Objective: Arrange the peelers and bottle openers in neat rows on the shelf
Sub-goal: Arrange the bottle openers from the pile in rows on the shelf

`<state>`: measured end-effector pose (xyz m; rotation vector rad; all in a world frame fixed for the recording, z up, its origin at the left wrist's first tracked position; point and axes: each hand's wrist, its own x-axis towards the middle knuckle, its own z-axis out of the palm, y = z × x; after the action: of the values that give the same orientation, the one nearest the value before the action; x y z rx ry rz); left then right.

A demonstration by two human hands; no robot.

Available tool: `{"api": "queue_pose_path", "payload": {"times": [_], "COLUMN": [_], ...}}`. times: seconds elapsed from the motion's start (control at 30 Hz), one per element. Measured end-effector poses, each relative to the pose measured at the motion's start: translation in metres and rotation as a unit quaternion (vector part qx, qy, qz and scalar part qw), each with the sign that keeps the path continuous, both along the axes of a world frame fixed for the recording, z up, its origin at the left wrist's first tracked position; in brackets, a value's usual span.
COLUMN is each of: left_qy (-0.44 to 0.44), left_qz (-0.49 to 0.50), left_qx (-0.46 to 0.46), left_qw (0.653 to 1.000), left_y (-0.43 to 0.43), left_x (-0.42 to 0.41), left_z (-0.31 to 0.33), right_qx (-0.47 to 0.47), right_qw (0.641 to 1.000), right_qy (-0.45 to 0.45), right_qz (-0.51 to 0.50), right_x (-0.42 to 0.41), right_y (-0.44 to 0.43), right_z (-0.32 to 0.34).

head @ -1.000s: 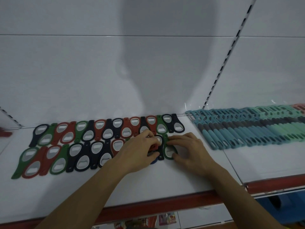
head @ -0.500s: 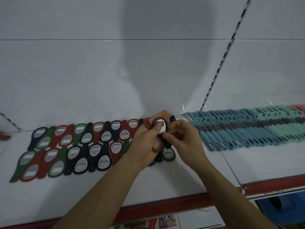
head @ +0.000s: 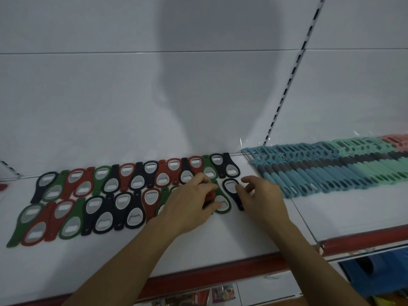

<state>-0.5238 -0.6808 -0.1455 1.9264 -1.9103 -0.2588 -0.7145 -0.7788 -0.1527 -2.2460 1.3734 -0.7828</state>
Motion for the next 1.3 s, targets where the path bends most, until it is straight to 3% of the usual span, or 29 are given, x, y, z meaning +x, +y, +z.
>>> {"api": "queue_pose_path", "payload": {"times": [0.2, 0.8, 0.87, 0.9, 0.97, 1.0, 1.07, 1.13, 1.2, 1.3], "left_qy": [-0.032, -0.027, 0.067, 0.18, 0.428, 0.491, 0.552, 0.573, 0.549, 0.383], "left_qz": [-0.008, -0.032, -0.006, 0.021, 0.049, 0.039, -0.002, -0.019, -0.004, 0.039], "left_qx": [0.022, 0.026, 0.01, -0.007, -0.022, -0.023, -0.014, -0.023, -0.04, -0.06], "left_qw": [0.999, 0.999, 0.998, 0.983, 0.902, 0.87, 0.834, 0.819, 0.835, 0.921], "left_y": [-0.001, -0.008, -0.012, -0.014, -0.017, -0.019, -0.024, -0.029, -0.032, -0.029], "left_x": [-0.002, 0.009, 0.007, 0.003, -0.006, -0.011, -0.025, -0.037, -0.039, -0.026], "left_z": [0.002, 0.003, 0.008, 0.013, 0.022, 0.026, 0.032, 0.034, 0.033, 0.025], "right_qx": [0.007, -0.064, -0.056, -0.047, -0.002, 0.042, 0.138, 0.171, 0.144, 0.111], "right_qw": [0.993, 0.985, 0.989, 0.991, 0.985, 0.973, 0.93, 0.903, 0.913, 0.942], "right_qy": [0.033, 0.058, 0.028, -0.008, -0.114, -0.174, -0.284, -0.328, -0.303, -0.26], "right_qz": [0.113, 0.147, 0.137, 0.129, 0.132, 0.148, 0.19, 0.22, 0.23, 0.182], "right_x": [-0.014, -0.008, -0.008, -0.008, -0.005, -0.001, 0.008, 0.012, 0.011, -0.002], "right_y": [-0.001, 0.001, 0.003, 0.004, 0.007, 0.009, 0.011, 0.011, 0.008, -0.003], "right_z": [-0.003, -0.008, -0.006, -0.004, 0.005, 0.011, 0.023, 0.031, 0.035, 0.033]}}
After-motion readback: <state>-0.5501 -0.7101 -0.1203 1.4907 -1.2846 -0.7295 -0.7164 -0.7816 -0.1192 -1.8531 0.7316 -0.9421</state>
